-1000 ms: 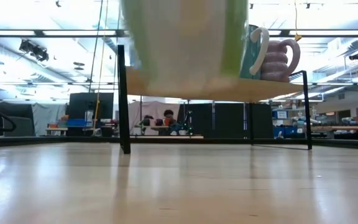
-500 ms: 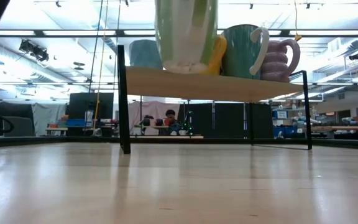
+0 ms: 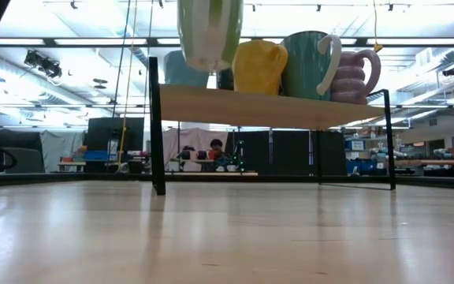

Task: Place coffee mugs
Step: Put the green mug on the shelf

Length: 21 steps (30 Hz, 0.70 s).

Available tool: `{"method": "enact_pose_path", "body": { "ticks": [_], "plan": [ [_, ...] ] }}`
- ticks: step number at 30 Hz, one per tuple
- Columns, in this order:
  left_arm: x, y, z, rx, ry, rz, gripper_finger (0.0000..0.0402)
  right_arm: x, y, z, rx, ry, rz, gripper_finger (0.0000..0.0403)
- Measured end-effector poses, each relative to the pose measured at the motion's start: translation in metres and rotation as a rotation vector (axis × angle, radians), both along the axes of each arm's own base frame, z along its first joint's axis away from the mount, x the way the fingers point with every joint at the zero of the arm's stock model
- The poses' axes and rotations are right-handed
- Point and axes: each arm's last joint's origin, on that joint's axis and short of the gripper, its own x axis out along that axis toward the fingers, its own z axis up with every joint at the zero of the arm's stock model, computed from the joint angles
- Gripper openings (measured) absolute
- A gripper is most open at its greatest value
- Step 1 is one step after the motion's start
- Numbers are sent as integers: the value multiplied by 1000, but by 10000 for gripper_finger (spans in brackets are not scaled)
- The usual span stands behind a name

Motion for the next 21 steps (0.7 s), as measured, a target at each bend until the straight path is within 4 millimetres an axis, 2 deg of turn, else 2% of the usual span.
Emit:
{"method": "enact_pose_path", "body": {
  "ticks": [4, 15, 21],
  "plan": [
    [-6, 10, 6, 14, -10, -2, 25, 1, -1, 2, -14, -25, -4, 185],
    [-1, 40, -4, 38, 45, -13, 25, 6, 3, 7, 30, -96, -1, 185],
    [-1, 41, -4, 26, 45, -8, 25, 6, 4, 7, 43, -96, 5, 185]
  ]
}}
